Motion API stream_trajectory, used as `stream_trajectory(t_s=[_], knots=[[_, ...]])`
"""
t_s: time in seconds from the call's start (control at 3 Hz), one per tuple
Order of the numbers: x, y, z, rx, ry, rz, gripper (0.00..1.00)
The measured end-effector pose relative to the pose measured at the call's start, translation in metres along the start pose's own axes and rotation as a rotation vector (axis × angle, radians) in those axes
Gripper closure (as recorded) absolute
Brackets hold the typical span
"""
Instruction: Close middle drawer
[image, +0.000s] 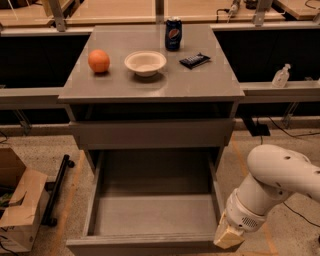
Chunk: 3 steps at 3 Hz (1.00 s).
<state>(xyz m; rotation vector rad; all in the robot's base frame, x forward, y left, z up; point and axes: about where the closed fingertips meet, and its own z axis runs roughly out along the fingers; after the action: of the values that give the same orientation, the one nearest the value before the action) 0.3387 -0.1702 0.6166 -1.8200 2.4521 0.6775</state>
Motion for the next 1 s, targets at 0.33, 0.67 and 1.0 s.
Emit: stream_trajectory(t_s=[0.33, 0.67, 1.0], knots=[[-0.005, -0.012, 0.02, -0.024, -0.011, -0.03, 1.0], [-0.001, -0.046, 0.057, -0.04, -0.017, -0.042, 1.0], [0.012, -0.077, 0.097, -0.066, -0.023, -0.018, 1.0]])
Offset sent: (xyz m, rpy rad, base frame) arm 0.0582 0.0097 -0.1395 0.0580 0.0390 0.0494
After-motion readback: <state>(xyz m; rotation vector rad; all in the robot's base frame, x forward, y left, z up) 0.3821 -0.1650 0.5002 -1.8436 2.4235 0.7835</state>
